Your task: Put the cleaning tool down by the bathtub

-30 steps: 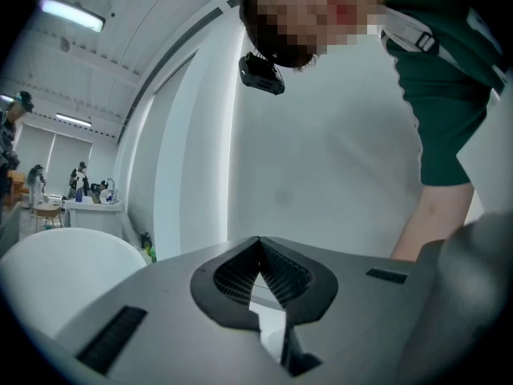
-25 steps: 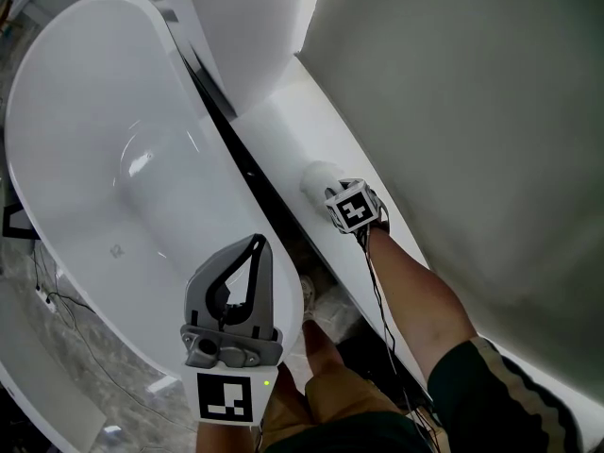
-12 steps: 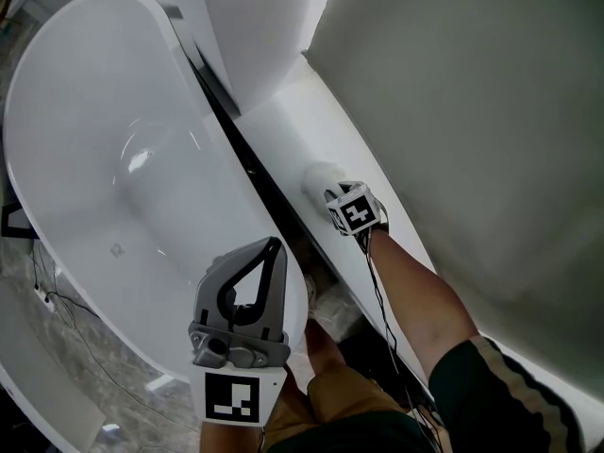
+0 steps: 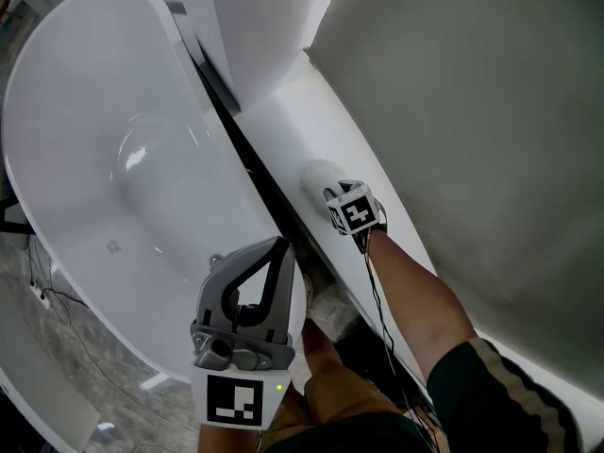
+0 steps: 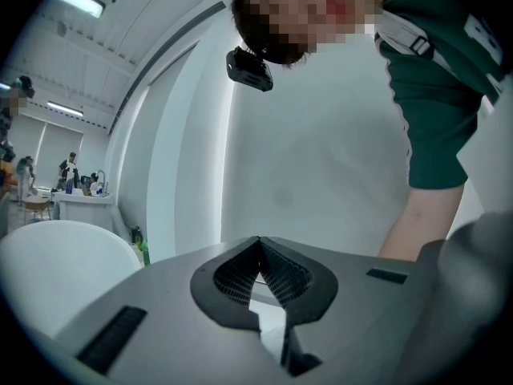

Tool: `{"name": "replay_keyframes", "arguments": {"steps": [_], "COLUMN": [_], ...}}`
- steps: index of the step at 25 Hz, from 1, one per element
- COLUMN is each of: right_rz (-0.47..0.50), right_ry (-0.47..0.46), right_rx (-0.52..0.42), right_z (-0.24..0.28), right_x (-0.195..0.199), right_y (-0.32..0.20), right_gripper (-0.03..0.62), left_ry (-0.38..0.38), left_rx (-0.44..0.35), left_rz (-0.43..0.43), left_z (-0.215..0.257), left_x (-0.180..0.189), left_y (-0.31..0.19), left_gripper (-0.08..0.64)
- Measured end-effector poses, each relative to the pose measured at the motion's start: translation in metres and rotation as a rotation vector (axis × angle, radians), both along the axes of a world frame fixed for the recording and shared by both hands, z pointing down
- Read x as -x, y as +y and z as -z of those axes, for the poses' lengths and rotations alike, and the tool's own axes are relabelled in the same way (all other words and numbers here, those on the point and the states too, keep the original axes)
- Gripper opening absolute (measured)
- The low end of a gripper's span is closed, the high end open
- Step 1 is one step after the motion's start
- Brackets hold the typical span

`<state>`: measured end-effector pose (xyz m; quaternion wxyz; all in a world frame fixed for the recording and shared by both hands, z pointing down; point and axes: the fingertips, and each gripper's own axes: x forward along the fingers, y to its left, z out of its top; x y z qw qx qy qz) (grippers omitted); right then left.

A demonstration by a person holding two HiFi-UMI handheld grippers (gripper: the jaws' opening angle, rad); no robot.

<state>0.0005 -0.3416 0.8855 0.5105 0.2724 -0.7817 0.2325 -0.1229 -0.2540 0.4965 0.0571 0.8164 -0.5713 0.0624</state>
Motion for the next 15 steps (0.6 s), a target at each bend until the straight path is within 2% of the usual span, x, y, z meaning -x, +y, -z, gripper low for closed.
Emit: {"name": "replay_keyframes", "arguments": {"steps": [8,12,15], "right_rz": [-0.012,0.008,0.009], "right_ry": [-0.001,-0.018,-0.058], "right_rx": [-0.038,-0.090,-0.142], "right_z": [0.001,-0.001,0.002], "right_x": [0.000,0.000,-0.001], "right_y": [0.000,0.001,-0.003], "right_gripper": [0.095,0.095,0.199], "left_ry": [0.020,0.012,0.009], "left_rx": [0.015,0.027,0.030], "left_rz": [-0.011,-0.018,-0.018], "left_z": [-0.005,-0.010,-0.014], "left_x": [-0.005,-0.007,-0.008], "left_y": [0.003,0.006,0.007], "left_gripper": [0.006,0.006,0.006]}}
